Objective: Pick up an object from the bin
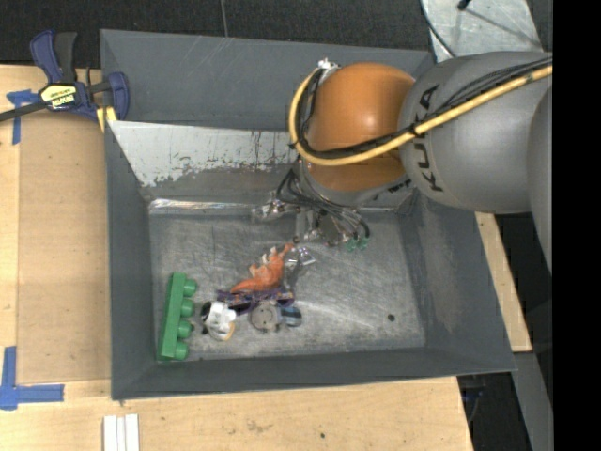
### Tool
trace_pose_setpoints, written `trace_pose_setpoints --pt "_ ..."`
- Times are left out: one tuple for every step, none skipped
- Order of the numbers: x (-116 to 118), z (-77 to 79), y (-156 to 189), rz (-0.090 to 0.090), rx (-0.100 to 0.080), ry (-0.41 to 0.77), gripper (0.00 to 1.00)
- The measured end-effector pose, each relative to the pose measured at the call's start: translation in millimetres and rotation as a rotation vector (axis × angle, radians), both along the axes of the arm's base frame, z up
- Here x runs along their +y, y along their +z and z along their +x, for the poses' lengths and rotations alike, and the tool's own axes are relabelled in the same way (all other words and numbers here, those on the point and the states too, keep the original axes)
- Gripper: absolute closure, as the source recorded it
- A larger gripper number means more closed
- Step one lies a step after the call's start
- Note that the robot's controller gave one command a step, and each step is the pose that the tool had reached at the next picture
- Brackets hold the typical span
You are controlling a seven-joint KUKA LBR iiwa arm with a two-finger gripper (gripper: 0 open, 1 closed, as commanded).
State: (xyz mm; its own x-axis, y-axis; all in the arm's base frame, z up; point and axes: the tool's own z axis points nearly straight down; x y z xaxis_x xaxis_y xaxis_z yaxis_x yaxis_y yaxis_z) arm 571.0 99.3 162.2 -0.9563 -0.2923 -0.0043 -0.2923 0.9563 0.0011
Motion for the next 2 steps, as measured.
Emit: trace_pose_setpoints --pt "6 12.1 -65 -0.002 -0.006 0.253 0.0" --pt "9 13.0 -83 -0.005 -0.011 0.442 1.0"
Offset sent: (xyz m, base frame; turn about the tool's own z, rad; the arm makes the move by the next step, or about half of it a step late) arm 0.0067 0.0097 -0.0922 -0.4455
